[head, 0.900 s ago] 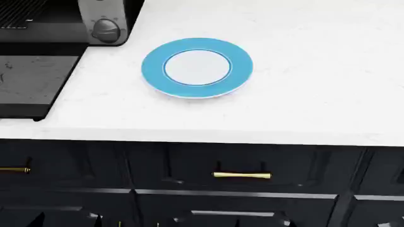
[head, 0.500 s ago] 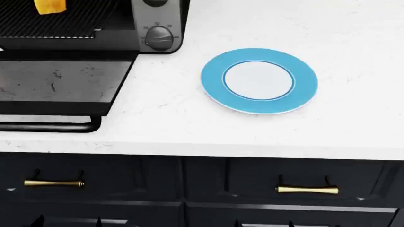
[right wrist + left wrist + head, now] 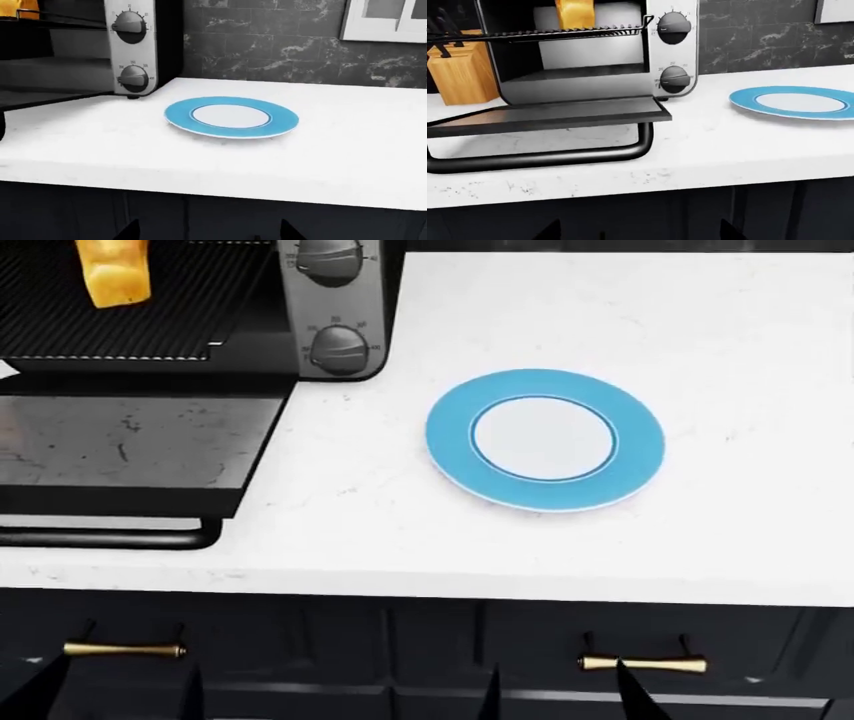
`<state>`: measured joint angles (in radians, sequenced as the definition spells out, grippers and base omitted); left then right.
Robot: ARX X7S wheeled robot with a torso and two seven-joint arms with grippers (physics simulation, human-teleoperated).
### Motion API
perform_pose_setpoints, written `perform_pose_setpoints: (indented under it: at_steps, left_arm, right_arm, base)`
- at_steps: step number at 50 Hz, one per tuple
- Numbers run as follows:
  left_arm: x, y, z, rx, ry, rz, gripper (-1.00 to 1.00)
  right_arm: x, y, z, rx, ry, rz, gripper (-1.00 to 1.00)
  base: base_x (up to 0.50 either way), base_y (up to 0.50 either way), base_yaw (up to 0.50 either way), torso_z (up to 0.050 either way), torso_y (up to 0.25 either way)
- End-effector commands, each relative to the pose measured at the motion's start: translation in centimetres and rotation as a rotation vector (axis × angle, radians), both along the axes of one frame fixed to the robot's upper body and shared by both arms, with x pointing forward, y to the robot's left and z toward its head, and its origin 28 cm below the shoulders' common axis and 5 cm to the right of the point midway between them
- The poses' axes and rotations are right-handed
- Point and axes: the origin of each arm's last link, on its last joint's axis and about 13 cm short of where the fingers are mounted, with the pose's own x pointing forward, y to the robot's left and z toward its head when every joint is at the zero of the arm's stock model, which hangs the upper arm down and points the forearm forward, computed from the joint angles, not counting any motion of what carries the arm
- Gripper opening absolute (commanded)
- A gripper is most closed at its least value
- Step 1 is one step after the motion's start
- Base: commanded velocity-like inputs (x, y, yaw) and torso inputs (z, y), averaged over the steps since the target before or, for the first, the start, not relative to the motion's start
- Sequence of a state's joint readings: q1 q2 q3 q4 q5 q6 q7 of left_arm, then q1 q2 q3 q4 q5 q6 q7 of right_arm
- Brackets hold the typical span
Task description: Pick the bread from the rack and place it on the plate on the counter.
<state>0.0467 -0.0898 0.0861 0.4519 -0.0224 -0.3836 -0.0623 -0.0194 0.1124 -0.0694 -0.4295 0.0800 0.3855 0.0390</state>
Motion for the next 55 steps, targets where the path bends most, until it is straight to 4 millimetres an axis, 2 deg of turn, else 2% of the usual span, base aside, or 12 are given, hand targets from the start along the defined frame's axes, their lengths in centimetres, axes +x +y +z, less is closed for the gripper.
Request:
perform_pose_setpoints:
  at_steps: [1,19,39,45,55]
  left_arm:
    - [-0.4,0.5,3.4,0.013,-0.033,0.011,1.0]
    - [-0.4,1.2,6.8,0.065,-0.056,0.026,1.0]
    - [-0.5,1.4,9.9,0.116,-0.078,0.019,1.0]
    - [-0.6,1.5,10.6,0.121,-0.089,0.02,1.0]
    - [-0.7,1.6,11.3,0.134,-0.095,0.021,1.0]
  right_arm:
    - [-0.3,-0.6,3.7,-0.037,-0.038,-0.001,1.0]
    - [-0.2,-1.5,9.3,-0.093,-0.115,-0.019,1.0]
    - [-0.8,-2.0,12.6,-0.138,-0.154,-0.035,1.0]
    - [-0.8,-2.1,12.9,-0.145,-0.161,-0.036,1.0]
    - [-0.9,-1.8,15.0,-0.17,-0.205,-0.032,1.0]
  base:
    - [0.0,0.0,0.0,0.047,0.086]
    - [0.0,0.0,0.0,0.047,0.086]
    - [0.0,0.0,0.0,0.047,0.085]
    - [0.0,0.0,0.0,0.047,0.086]
    - [0.0,0.16,0.0,0.047,0.086]
